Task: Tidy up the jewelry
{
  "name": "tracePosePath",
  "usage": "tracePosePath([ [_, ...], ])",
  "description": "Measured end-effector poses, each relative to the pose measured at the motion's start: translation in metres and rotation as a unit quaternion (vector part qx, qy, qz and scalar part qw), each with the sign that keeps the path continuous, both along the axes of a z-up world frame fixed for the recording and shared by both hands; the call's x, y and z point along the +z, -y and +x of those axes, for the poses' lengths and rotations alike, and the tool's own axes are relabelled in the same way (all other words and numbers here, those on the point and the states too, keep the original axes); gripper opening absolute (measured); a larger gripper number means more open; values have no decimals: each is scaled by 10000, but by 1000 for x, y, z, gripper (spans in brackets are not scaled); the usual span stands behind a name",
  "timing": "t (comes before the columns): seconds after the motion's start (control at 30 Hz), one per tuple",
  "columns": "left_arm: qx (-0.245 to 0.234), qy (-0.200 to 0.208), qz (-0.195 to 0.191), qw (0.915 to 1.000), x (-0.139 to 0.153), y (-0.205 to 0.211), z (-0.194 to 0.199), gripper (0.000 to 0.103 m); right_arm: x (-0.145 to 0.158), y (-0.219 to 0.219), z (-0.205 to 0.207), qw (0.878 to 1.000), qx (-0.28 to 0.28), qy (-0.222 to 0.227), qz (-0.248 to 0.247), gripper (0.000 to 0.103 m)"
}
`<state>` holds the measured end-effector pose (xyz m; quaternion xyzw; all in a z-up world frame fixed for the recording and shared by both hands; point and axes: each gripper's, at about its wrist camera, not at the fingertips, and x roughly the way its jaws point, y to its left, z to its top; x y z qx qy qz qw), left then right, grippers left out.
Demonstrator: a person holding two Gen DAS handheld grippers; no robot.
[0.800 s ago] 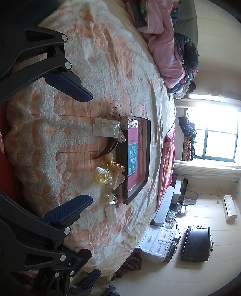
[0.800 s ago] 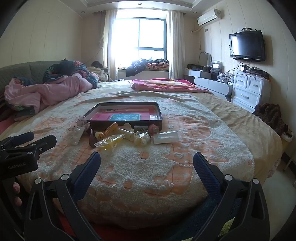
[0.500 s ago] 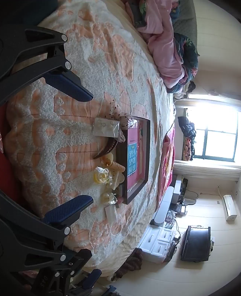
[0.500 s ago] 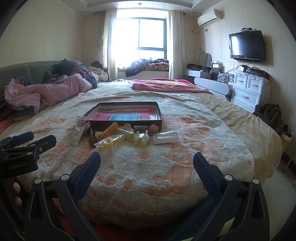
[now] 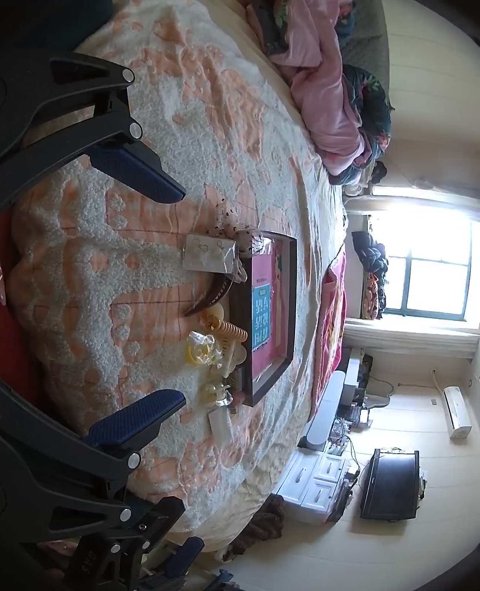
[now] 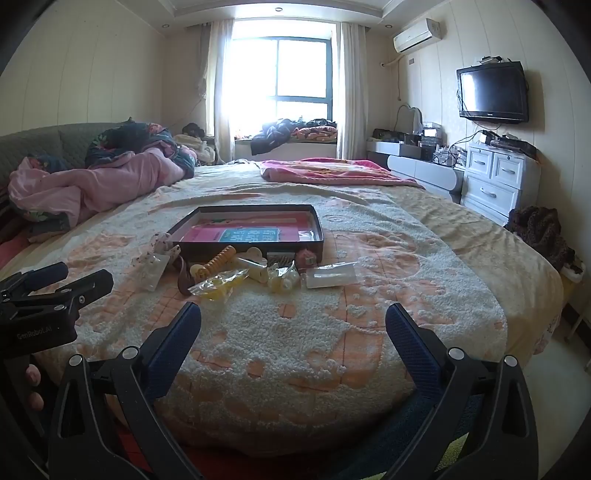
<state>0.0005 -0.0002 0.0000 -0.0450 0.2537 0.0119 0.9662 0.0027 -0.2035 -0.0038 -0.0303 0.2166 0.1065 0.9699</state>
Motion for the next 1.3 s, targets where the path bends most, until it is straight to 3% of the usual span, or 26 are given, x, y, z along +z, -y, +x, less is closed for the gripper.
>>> tracePosePath([
  [1.3, -7, 43, 58, 10000, 5, 3, -2, 92, 0, 1, 0, 10000, -8, 9, 22, 97],
])
